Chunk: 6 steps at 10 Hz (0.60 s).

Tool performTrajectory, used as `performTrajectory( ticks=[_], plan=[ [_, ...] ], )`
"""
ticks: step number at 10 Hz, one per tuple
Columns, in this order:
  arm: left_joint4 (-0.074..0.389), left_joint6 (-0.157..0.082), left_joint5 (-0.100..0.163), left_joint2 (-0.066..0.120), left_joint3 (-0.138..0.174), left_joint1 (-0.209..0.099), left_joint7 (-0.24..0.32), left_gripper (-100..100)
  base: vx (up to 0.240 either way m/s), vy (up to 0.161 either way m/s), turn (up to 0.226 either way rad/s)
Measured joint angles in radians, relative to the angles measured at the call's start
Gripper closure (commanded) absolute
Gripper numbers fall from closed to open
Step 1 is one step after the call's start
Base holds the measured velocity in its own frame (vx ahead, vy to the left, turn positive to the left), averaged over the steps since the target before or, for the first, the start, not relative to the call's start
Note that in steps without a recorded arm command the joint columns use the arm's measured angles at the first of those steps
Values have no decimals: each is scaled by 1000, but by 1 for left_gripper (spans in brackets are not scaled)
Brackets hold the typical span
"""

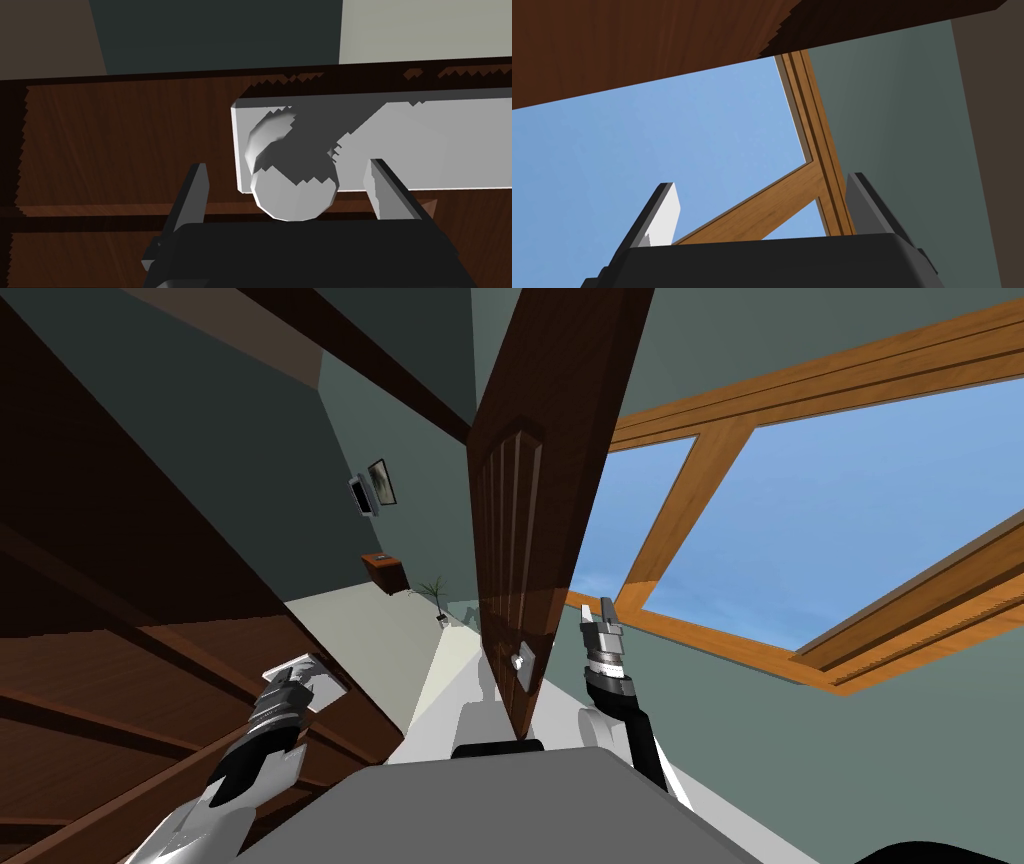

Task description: Pull the door open

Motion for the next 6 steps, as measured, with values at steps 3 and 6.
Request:
performTrajectory(
  ticks=[3, 6],
  plan=[
    [0, 0, 0, 0, 0, 0, 0, -100, 0, 0, 0],
    [21, -18, -1, 20, -23, 5, 21, -100, -5, 8, 3]
  ],
)
